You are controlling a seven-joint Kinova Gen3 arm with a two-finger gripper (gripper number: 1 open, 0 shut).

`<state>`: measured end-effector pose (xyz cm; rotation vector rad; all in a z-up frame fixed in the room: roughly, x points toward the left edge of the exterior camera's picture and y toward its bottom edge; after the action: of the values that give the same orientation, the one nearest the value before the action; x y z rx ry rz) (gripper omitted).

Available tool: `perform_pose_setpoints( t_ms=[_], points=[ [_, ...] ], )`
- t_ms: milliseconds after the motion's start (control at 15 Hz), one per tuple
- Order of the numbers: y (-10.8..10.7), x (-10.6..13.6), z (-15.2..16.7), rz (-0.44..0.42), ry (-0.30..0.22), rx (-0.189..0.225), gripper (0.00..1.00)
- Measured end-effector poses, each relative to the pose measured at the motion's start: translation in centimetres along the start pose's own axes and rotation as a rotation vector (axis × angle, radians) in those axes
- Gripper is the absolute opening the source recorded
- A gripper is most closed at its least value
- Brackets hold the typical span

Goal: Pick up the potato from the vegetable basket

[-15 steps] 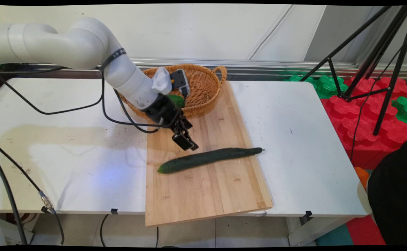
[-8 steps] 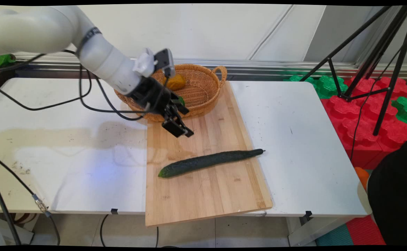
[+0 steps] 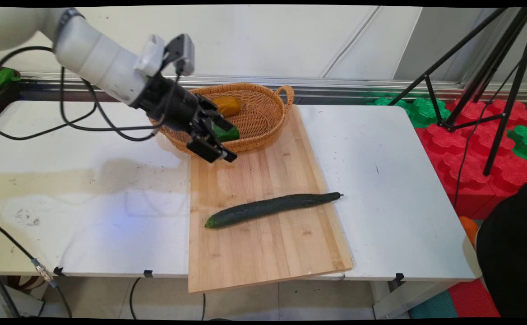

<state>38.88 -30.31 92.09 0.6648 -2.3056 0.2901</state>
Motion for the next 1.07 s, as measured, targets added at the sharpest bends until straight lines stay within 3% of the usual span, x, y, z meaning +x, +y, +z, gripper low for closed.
perform_pose_setpoints(
  t_ms=[667, 867, 1067],
  points=[
    [0.1, -0.2, -4.4, 0.008, 0.056, 0.016, 1.0],
    [-0.9, -0.4, -5.2, -0.004, 0.045, 0.064, 1.0],
    [-3.1, -1.1, -5.9, -0.017, 0.007, 0.143, 1.0]
  ],
)
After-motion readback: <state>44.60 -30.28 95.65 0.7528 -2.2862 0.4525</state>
